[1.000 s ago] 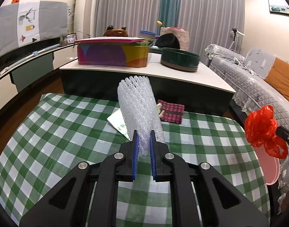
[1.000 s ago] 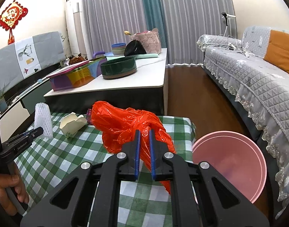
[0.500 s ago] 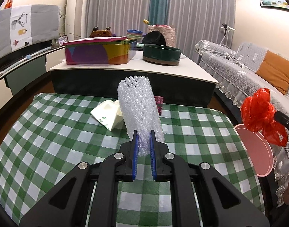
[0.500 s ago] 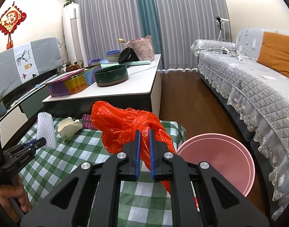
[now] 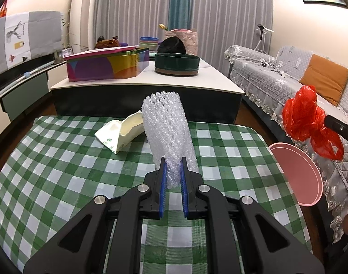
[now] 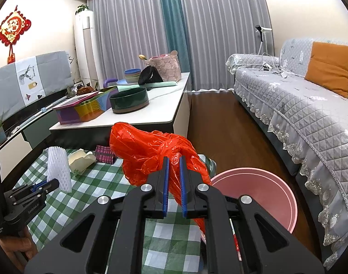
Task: Collect trash
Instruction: 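Carry the red bag and foam sleeve over the pink bin with both grippers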
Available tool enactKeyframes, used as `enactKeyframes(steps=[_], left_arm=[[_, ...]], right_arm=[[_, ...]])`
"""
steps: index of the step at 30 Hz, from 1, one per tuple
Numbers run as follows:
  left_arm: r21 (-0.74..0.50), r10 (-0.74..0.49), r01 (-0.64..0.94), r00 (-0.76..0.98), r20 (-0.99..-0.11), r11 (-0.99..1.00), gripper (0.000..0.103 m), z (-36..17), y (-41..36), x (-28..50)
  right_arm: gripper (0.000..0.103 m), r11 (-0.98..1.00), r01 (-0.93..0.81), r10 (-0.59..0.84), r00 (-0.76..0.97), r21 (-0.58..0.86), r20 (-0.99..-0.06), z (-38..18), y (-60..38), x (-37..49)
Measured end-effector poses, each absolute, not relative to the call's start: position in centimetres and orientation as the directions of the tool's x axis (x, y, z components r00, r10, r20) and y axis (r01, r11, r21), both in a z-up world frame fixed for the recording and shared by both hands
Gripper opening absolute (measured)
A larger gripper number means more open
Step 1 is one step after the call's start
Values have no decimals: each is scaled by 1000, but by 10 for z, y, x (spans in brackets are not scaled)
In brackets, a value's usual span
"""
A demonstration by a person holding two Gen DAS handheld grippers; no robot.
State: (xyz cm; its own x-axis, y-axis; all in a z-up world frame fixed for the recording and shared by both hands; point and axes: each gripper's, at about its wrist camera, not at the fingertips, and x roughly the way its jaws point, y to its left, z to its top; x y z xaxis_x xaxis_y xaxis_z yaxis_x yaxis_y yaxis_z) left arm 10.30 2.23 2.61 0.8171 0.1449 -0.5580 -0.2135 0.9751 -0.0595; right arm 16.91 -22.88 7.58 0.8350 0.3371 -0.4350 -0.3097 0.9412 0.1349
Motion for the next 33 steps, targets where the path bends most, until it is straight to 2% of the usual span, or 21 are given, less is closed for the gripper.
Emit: enactKeyframes(steps=[33], left_arm=[[-52,9,-45,838,-546,998,11,36,-55,136]], right_arm=[[9,975,-172,215,882,139,-419,80,-297,182]])
